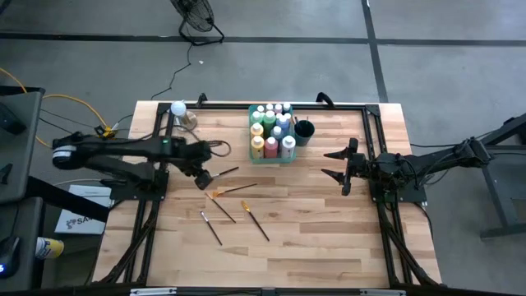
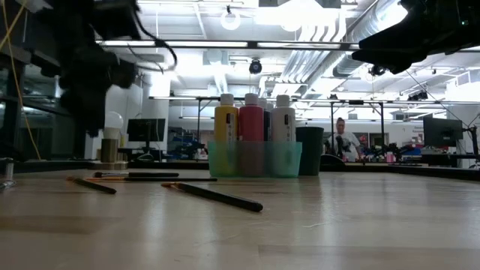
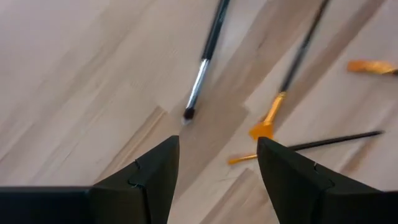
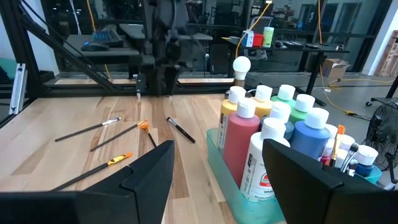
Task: Pick & Place Paint Supplies
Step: Put the silver paint brush into the green cup
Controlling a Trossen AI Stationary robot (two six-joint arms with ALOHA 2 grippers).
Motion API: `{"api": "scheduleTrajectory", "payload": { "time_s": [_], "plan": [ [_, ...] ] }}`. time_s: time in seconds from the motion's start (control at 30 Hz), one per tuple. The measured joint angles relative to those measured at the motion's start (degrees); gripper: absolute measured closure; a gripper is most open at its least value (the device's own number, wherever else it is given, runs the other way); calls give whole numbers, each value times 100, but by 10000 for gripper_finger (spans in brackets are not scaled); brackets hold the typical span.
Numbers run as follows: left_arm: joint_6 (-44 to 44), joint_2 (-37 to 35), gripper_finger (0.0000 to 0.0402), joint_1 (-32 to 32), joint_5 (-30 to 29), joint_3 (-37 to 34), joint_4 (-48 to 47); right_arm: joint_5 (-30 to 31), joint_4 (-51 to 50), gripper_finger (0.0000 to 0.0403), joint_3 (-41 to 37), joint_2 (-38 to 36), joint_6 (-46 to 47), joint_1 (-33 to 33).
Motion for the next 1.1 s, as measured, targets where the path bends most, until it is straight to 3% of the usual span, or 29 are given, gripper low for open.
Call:
{"api": "scheduleTrajectory", "payload": {
  "time_s": [0.23, 0.4, 1.1],
  "plan": [
    [229, 1441, 190, 3, 0, 496, -72, 1, 0, 165, 0, 2, 0, 0],
    [506, 2068, 190, 2, -22, 632, -97, 0, 2, 165, 0, 0, 0, 0],
    [822, 3004, 190, 2, -151, 656, 109, 0, 0, 165, 0, 2, 0, 1]
  ]
}}
